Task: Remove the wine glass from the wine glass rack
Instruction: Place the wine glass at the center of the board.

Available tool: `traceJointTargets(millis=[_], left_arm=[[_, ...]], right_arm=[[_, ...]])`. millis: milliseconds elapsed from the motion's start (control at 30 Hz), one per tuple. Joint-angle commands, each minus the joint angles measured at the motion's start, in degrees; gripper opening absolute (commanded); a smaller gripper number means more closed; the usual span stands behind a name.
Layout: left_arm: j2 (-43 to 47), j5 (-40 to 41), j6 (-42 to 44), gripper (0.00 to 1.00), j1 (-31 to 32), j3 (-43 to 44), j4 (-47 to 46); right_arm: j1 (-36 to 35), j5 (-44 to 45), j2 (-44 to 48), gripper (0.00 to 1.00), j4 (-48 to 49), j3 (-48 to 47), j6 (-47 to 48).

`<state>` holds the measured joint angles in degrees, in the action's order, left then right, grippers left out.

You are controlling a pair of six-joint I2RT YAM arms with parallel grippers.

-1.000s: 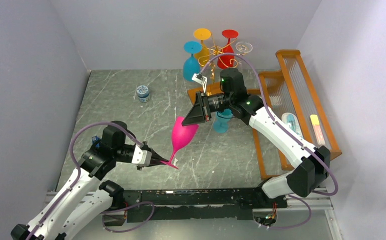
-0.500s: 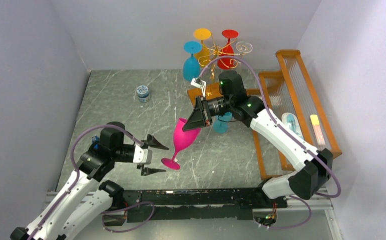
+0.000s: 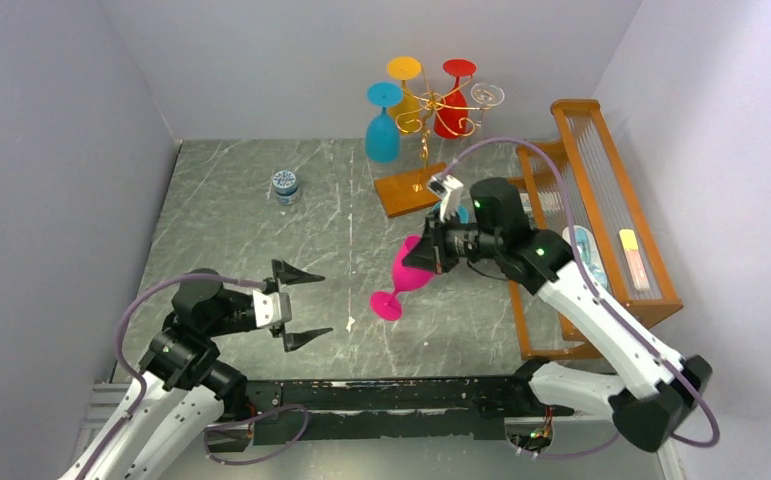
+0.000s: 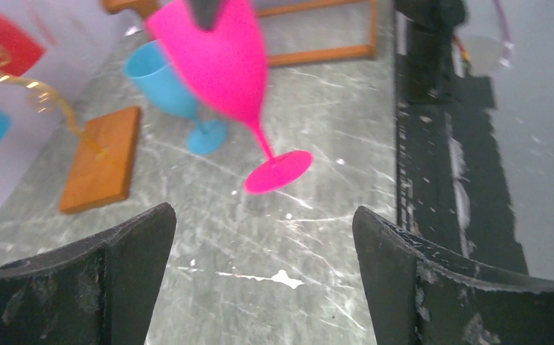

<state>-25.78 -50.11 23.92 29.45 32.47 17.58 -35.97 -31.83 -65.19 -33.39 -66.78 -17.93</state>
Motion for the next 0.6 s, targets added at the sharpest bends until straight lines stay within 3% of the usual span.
traceJointTargets(millis=[0, 233, 567], left_arm=[[4.75, 18.18, -16.43, 0.97, -0.12, -3.87, -11.52], [4.32, 39.41, -27.67, 0.97, -0.11, -1.9, -7.28], [1.15, 48.58, -30.39, 0.97, -0.15, 0.54, -4.36]], right_arm=[[-0.07, 18.61, 8.89, 0.0, -3.02, 5.39, 4.29], [-0.04, 41.89, 15.45, 0.0, -5.36, 9.89, 5.52], [0.02, 58.44, 15.99, 0.0, -2.43, 14.42, 1.61]])
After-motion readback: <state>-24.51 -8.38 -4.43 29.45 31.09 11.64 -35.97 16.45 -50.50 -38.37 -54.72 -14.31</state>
